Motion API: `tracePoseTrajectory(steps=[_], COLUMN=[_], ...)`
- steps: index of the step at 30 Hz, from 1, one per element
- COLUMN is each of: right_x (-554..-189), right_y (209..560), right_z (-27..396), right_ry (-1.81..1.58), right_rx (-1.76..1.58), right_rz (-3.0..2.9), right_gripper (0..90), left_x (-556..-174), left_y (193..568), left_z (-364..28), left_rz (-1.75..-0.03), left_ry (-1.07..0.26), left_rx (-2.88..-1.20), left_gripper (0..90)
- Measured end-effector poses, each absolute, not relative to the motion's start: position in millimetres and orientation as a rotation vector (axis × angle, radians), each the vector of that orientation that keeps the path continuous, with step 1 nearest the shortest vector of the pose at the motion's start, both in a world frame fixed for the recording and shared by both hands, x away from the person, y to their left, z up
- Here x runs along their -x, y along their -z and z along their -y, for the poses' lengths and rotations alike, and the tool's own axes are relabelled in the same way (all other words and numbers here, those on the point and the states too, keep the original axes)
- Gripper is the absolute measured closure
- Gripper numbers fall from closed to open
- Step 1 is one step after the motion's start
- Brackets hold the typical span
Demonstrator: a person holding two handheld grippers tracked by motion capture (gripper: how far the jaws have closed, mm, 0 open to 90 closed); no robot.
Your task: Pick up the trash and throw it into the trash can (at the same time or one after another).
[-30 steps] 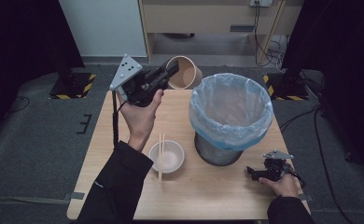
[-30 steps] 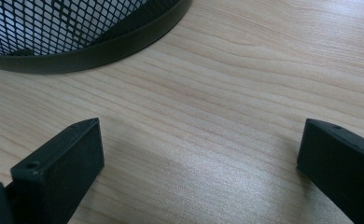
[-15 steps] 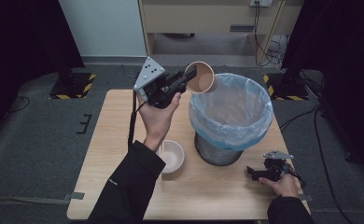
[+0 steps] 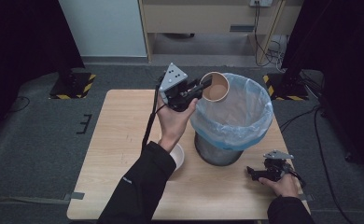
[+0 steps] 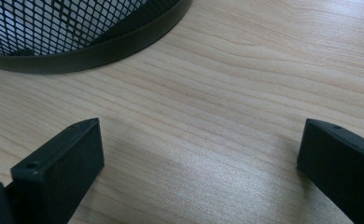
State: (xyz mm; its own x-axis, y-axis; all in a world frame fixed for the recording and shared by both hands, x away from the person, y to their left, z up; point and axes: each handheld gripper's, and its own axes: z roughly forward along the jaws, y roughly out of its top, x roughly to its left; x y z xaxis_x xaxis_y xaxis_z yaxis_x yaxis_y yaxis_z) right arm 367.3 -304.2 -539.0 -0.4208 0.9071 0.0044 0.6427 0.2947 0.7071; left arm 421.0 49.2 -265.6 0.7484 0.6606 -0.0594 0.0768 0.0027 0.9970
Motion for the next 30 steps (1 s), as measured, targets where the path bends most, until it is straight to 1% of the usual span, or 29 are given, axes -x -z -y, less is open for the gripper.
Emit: tracePoseTrajectory(steps=[2, 4, 7, 8, 12, 14, 16, 20, 25, 30], right_x=[-367.4, -367.3, -367.4, -367.3, -367.4, -367.3, -367.3, -367.1, -367.1, -367.1], right_y=[539.0, 539.0, 539.1, 539.1, 539.1, 539.0, 539.0, 538.9, 538.8, 538.8], right_z=[304.2, 304.2, 304.2, 304.1, 304.2, 304.1, 304.1, 304.0, 304.2, 304.1], right_ry=[-0.902, -0.902, -0.904, -0.905, -0.904, -0.905, -0.905, -0.904, -0.902, -0.901], right_rx=[-1.388, -1.389, -1.388, -1.39, -1.388, -1.39, -1.39, -1.395, -1.393, -1.393], right_rz=[-2.171, -2.171, -2.168, -2.168, -2.168, -2.169, -2.169, -2.17, -2.173, -2.173], right_gripper=[0.6, 0.6, 0.6, 0.6, 0.6, 0.6, 0.6, 0.6, 0.6, 0.6], left_x=[-423.5, -426.4, -429.3, -429.3, -426.6, -424.4, -421.0, -412.8, -400.9, -392.4], left_y=[268.9, 272.3, 275.8, 276.2, 276.0, 275.2, 274.7, 274.9, 283.2, 302.1], left_z=[-45.6, -42.7, -40.9, -41.1, -46.4, -51.1, -59.5, -83.7, -124.7, -156.0], left_rz=[-0.627, -0.631, -0.632, -0.629, -0.616, -0.612, -0.607, -0.613, -0.646, -0.703], left_ry=[-0.508, -0.499, -0.488, -0.485, -0.483, -0.491, -0.497, -0.517, -0.567, -0.563], left_rx=[-1.539, -1.553, -1.562, -1.564, -1.541, -1.539, -1.533, -1.526, -1.537, -1.544], left_gripper=[79.3, 76.3, 66.7, 64.9, 52.8, 48.4, 44.4, 39.4, 35.9, 33.3])
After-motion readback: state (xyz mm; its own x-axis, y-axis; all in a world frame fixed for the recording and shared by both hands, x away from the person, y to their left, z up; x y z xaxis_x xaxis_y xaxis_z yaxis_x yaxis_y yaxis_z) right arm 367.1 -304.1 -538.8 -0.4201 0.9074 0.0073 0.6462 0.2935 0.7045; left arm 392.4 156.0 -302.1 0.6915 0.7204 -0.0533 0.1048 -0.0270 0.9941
